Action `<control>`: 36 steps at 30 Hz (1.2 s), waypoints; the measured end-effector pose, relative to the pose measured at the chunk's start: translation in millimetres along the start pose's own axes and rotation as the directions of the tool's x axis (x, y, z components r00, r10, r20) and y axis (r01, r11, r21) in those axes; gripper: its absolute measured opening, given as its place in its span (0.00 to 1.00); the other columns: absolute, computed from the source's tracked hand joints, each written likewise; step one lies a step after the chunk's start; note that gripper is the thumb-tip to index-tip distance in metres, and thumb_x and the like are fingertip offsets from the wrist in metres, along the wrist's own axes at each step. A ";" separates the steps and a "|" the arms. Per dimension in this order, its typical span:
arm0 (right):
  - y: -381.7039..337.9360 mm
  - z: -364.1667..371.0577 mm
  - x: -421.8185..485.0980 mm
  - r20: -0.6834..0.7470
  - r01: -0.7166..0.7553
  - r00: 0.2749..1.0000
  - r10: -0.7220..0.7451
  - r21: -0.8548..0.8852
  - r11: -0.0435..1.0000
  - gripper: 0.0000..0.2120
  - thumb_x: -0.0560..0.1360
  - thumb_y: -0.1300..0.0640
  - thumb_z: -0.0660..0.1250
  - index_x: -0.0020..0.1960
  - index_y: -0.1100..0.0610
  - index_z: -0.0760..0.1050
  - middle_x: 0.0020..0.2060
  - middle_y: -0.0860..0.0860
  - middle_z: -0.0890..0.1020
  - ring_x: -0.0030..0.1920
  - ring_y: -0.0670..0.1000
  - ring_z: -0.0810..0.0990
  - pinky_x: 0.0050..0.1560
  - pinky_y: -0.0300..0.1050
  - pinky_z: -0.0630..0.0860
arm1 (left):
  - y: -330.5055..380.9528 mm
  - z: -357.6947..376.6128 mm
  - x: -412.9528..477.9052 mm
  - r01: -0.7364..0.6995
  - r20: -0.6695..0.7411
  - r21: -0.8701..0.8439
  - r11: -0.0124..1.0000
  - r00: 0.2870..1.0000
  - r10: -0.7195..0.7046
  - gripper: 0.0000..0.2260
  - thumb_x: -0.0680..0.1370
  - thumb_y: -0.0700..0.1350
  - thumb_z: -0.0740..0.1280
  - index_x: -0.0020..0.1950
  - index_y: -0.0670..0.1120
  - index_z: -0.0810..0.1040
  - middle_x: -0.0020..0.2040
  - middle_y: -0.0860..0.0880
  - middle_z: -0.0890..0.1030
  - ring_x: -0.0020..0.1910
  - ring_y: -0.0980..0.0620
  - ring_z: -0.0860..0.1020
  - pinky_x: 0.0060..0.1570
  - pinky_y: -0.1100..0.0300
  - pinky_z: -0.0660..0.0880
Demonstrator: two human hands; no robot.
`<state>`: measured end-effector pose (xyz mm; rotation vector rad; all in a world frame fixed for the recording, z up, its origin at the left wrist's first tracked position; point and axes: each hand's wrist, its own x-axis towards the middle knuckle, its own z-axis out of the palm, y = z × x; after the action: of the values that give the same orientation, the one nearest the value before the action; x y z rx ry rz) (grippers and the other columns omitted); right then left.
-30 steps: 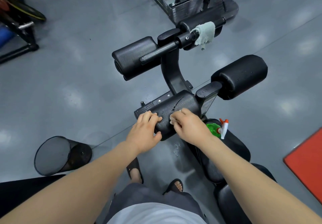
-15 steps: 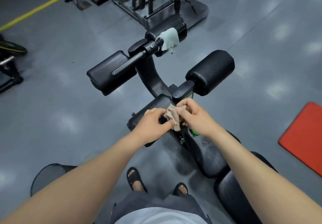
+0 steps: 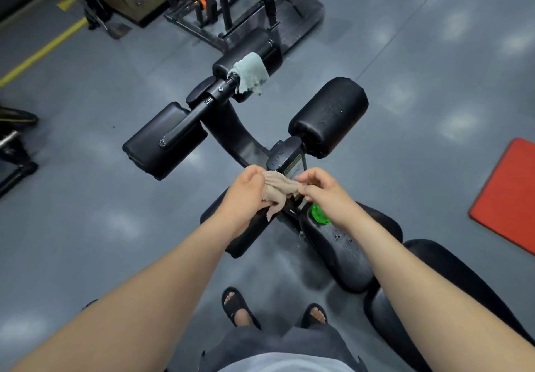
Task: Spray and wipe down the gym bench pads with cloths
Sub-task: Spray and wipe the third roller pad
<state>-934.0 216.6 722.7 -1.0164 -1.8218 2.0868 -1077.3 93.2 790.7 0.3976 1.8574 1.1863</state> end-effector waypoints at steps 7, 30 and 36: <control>-2.2 2.5 9.1 0.144 -0.019 0.989 -0.008 0.184 0.983 0.25 0.69 0.62 0.64 0.66 0.50 0.76 0.52 0.40 0.84 0.54 0.39 0.80 0.55 0.37 0.73 | 25.0 -1.0 23.3 -0.064 0.021 0.117 0.991 0.998 0.061 0.18 0.75 0.26 0.52 0.38 0.48 0.71 0.30 0.51 0.72 0.27 0.55 0.69 0.26 0.62 0.64; 15.5 -1.1 47.6 -0.217 -0.171 0.968 0.130 -0.185 0.968 0.12 0.78 0.54 0.65 0.59 0.43 0.71 0.46 0.44 0.82 0.47 0.49 0.81 0.46 0.45 0.75 | 26.5 1.6 109.7 -0.048 -0.095 0.688 0.724 0.983 0.155 0.15 0.81 0.41 0.60 0.67 0.51 0.76 0.66 0.48 0.71 0.54 0.51 0.76 0.48 0.62 0.72; 46.1 -28.3 36.0 -0.417 -0.280 0.892 0.172 -0.211 0.937 0.08 0.76 0.60 0.63 0.53 0.50 0.74 0.41 0.48 0.79 0.47 0.55 0.80 0.51 0.47 0.75 | 9.4 8.3 98.7 -0.170 0.077 0.755 0.633 0.982 0.172 0.17 0.83 0.42 0.59 0.70 0.53 0.76 0.64 0.52 0.71 0.57 0.53 0.74 0.56 0.63 0.66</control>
<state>-930.7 248.8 666.4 -1.6576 -1.8688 1.6043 -1128.4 167.1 748.1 1.0622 2.3021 0.4303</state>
